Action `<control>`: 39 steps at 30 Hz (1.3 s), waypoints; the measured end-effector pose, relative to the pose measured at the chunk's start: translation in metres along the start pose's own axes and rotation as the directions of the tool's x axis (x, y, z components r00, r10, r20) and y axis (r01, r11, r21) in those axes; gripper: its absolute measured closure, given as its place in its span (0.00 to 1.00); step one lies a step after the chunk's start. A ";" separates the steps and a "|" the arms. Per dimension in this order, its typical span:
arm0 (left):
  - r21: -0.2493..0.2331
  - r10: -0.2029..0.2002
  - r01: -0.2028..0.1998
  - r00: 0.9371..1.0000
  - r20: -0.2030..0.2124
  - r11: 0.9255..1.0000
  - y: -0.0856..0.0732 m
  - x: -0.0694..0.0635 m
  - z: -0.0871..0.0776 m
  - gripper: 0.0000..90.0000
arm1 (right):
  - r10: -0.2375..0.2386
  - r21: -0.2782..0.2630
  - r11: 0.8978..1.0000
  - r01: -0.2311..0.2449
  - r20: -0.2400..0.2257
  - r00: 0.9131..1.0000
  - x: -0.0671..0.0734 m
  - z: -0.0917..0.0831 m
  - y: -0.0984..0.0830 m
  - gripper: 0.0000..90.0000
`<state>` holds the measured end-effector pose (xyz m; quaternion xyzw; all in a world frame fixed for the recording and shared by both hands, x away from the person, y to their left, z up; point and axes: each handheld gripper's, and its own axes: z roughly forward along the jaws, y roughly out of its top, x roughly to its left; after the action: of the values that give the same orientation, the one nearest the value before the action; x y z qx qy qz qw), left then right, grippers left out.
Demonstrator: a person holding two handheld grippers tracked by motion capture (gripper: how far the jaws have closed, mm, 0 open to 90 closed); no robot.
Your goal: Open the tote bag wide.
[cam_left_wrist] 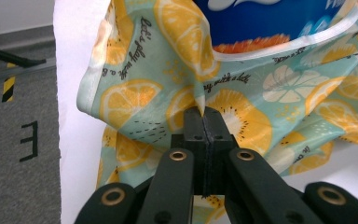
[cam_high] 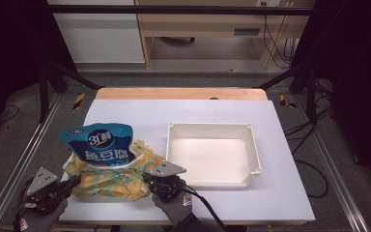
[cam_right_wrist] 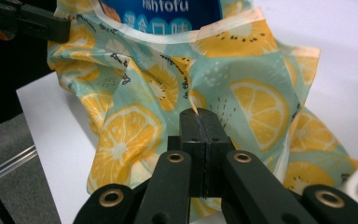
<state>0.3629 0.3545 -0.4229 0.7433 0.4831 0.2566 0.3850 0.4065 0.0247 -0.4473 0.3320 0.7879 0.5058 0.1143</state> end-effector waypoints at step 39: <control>0.224 0.057 -0.052 0.998 -0.016 0.973 -0.020 0.003 0.037 0.99 | -0.009 0.148 0.989 0.000 0.061 0.998 0.003 0.034 -0.031 0.98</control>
<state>0.3819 0.3504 -0.4601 0.7919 0.4928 0.2193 0.2862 0.4094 0.0432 -0.4893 0.3532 0.8201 0.4354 0.1145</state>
